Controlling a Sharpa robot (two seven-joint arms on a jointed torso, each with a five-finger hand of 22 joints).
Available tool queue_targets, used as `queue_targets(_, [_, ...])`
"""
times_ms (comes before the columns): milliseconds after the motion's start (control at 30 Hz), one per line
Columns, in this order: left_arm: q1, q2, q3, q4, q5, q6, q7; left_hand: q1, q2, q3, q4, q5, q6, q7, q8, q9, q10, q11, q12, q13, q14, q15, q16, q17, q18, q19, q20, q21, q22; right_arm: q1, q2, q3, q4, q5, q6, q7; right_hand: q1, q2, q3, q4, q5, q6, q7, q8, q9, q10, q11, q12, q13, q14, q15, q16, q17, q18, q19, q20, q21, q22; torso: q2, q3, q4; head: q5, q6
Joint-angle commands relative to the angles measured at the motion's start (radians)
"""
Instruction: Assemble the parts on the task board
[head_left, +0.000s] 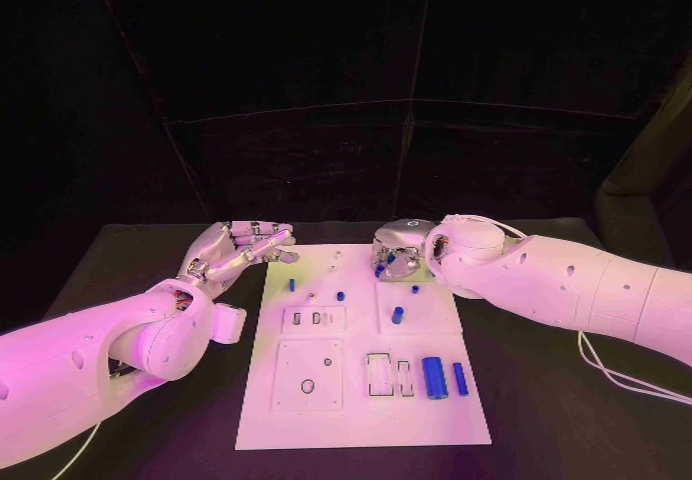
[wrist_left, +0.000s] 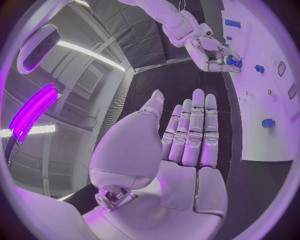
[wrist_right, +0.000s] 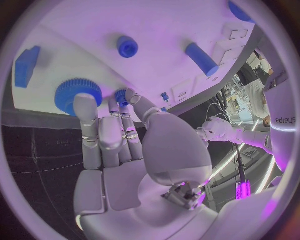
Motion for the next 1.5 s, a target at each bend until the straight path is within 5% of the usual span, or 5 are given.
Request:
queue_targets(33, [0.002, 0.000, 0.001, -0.001, -0.007, 0.015, 0.000, -0.006, 0.005, 0.000, -0.005, -0.003, 0.000, 0.004, -0.006, -0.001, 0.002, 0.007, -0.006, -0.001, -0.005, 0.005, -0.006, 0.002, 0.014, 0.002, 0.004, -0.006, -0.001, 0.002, 0.002, 0.000, -0.001, -0.010, 0.015, 0.000, 0.003, 0.019, 0.027, 0.001, -0.021, 0.023, -0.002, 0.008, 0.003, 0.023, -0.004, 0.009, 0.002, 0.031, -0.003, 0.018, 0.021, -0.013, 0.016, -0.003, 0.028, 0.035, 0.002, 0.0012, 0.0004, 0.000, -0.001])
queue_targets(233, [0.002, -0.001, 0.001, -0.003, -0.007, 0.018, -0.004, -0.006, 0.007, 0.000, -0.006, -0.003, -0.001, 0.005, -0.008, -0.001, 0.001, 0.007, -0.008, -0.001, -0.005, 0.005, -0.007, 0.003, 0.014, 0.003, 0.005, -0.008, -0.002, 0.002, 0.002, 0.000, 0.003, -0.014, -0.026, 0.005, 0.017, 0.030, 0.095, -0.001, -0.051, 0.052, -0.008, 0.009, 0.004, 0.056, -0.013, 0.006, 0.003, 0.029, -0.010, 0.040, 0.041, -0.020, 0.022, -0.009, 0.071, 0.084, 0.004, 0.0010, 0.0009, 0.001, 0.001])
queue_targets(667, [0.002, -0.005, 0.001, -0.003, -0.007, 0.025, -0.008, -0.005, 0.011, 0.002, -0.008, -0.003, 0.000, 0.005, -0.009, -0.001, 0.002, 0.008, -0.011, -0.001, -0.005, 0.005, -0.010, 0.005, 0.014, 0.003, 0.005, -0.009, -0.004, 0.003, 0.005, 0.002, 0.029, 0.035, -0.279, 0.008, 0.017, 0.010, 0.135, 0.000, -0.058, 0.057, -0.005, 0.002, 0.002, 0.062, -0.013, -0.001, 0.003, 0.027, -0.012, 0.056, 0.055, -0.024, 0.026, -0.005, 0.103, 0.120, 0.009, 0.0022, 0.0022, 0.009, 0.015])
queue_targets(1033, [0.002, -0.005, 0.001, 0.006, -0.007, 0.027, -0.010, -0.003, 0.013, 0.003, -0.010, -0.003, 0.000, 0.005, -0.011, -0.001, 0.002, 0.008, -0.013, -0.001, -0.005, 0.005, -0.012, 0.006, 0.014, 0.004, 0.005, -0.011, -0.005, 0.003, 0.079, 0.002, -0.044, 0.038, -0.333, 0.011, 0.016, -0.003, 0.159, 0.004, -0.058, 0.045, 0.000, -0.002, 0.000, 0.047, -0.007, -0.004, 0.001, 0.026, -0.007, 0.063, 0.061, -0.025, 0.022, -0.002, 0.113, 0.129, 0.017, -0.0020, 0.0178, 0.002, 0.018])
queue_targets(1500, [0.010, -0.013, 0.001, 0.022, -0.007, 0.023, -0.009, -0.003, 0.014, 0.004, -0.011, -0.003, 0.000, 0.005, -0.012, -0.001, 0.002, 0.008, -0.014, -0.001, -0.005, 0.006, -0.013, 0.006, 0.014, 0.004, 0.006, -0.011, -0.005, 0.004, 0.141, 0.002, -0.096, 0.050, -0.269, 0.008, 0.009, -0.012, 0.168, 0.011, -0.059, 0.037, 0.003, -0.003, -0.001, 0.038, -0.004, -0.004, 0.001, 0.025, -0.004, 0.068, 0.064, -0.025, 0.019, 0.001, 0.118, 0.133, 0.035, -0.0067, 0.0272, -0.002, 0.025])
